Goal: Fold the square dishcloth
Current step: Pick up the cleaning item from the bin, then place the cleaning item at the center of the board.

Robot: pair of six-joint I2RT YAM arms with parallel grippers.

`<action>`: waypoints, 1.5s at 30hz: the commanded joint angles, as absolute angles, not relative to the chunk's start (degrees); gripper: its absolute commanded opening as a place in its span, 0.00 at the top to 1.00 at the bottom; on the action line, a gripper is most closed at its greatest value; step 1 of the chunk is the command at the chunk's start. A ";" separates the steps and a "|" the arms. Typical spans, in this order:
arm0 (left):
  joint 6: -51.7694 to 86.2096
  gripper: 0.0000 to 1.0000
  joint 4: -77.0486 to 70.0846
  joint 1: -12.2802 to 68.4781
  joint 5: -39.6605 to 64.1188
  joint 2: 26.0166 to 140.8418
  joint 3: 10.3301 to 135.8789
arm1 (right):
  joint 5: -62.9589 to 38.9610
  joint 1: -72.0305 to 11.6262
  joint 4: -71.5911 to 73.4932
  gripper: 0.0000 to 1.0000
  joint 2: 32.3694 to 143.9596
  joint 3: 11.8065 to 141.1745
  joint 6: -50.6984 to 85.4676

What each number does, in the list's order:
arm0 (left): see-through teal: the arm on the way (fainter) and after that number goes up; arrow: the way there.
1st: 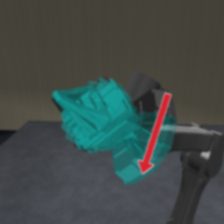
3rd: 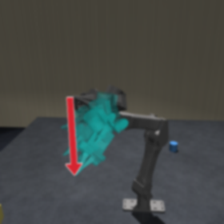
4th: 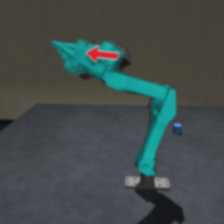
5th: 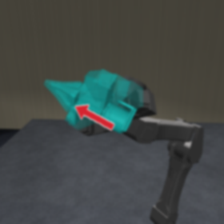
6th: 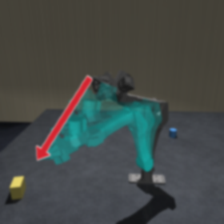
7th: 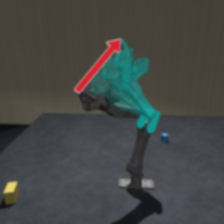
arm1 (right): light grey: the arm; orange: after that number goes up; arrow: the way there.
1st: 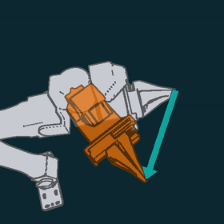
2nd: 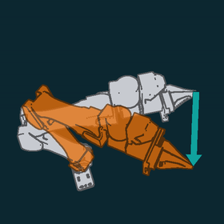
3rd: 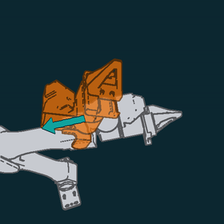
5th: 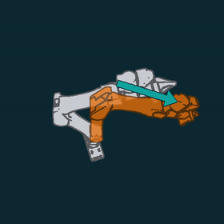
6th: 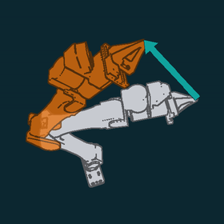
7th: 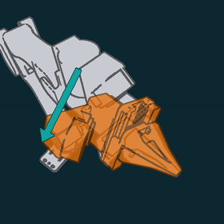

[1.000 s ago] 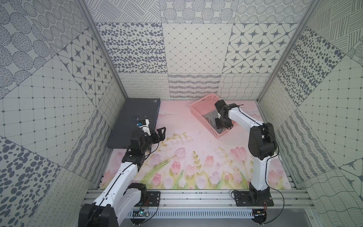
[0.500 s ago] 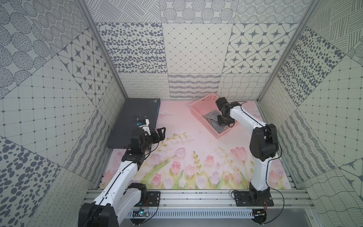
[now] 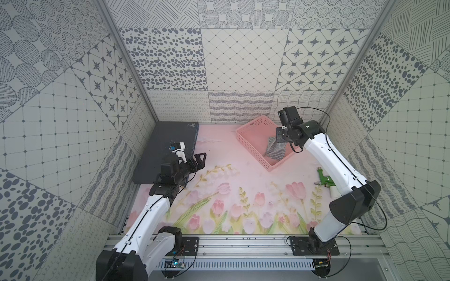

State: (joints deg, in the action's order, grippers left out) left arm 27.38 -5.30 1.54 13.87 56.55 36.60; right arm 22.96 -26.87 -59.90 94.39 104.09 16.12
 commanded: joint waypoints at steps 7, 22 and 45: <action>34.27 0.01 -4.30 1.67 18.47 58.35 38.12 | 20.09 -40.86 -59.23 1.00 91.76 115.15 16.87; 36.38 0.01 13.64 1.61 8.77 49.08 45.69 | 12.06 -55.71 -61.33 1.00 103.47 125.32 28.00; 36.67 0.14 2.51 17.60 21.27 70.99 40.01 | 8.12 -35.09 -51.72 0.96 106.77 91.24 34.37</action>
